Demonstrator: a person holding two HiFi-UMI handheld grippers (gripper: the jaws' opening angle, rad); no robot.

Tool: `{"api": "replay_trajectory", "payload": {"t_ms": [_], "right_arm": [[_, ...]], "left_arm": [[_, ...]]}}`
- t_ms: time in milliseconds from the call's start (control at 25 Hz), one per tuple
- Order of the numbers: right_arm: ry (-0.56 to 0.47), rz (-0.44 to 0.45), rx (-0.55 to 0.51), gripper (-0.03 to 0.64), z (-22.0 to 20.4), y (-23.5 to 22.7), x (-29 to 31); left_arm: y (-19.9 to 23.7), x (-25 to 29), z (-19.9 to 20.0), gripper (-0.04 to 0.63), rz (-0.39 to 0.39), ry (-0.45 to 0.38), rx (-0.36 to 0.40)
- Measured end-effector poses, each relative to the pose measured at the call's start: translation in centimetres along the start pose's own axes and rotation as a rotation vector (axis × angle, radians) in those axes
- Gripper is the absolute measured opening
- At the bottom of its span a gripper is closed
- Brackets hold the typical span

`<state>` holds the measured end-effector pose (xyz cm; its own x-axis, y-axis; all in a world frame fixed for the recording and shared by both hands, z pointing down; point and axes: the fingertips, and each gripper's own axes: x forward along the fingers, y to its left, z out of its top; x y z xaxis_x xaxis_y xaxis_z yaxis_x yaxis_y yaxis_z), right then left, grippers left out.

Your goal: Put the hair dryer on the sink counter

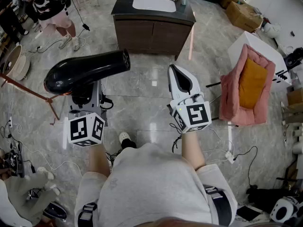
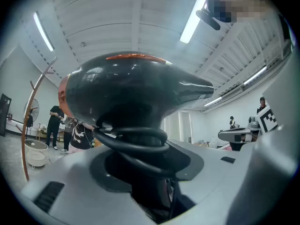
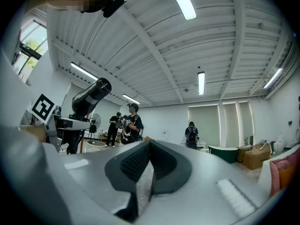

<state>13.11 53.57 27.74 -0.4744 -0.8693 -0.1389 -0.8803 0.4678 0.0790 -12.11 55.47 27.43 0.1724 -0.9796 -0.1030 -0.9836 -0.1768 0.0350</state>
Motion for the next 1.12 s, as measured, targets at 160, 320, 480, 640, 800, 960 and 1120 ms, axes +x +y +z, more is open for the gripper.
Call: {"api": "replay_trajectory", "payload": {"t_ms": [160,320,480,640,800,960,1120], "right_arm": [[-0.004,-0.006,0.003,0.011,0.1,0.3,0.8],[-0.006,-0.015,0.001,0.012,0.3,0.9,1.8],[-0.006,-0.027,-0.004,0.011,0.3,1.5,3.1],[-0.027,-0.047,0.005,0.011,0.5,2.0,4.4],[-0.033,-0.073,0.019,0.011,0.4,2.5,6.0],[-0.034,-0.093,0.033,0.011,-0.1,3.2,7.6],[-0.048,-0.100,0.032,0.011,-0.2,4.7,9.1]], "left_arm": [[0.7,0.6,0.1,0.213,-0.007,-0.002,-0.004],[1.8,1.3,0.3,0.213,-0.018,-0.007,-0.009],[2.9,2.2,0.3,0.213,-0.037,-0.010,-0.022],[4.2,3.1,0.5,0.213,-0.059,-0.011,-0.030],[5.7,4.1,0.5,0.213,-0.074,-0.007,-0.029],[7.4,5.1,0.3,0.213,-0.089,-0.004,-0.025],[9.3,5.8,0.3,0.213,-0.106,-0.008,-0.019]]}}
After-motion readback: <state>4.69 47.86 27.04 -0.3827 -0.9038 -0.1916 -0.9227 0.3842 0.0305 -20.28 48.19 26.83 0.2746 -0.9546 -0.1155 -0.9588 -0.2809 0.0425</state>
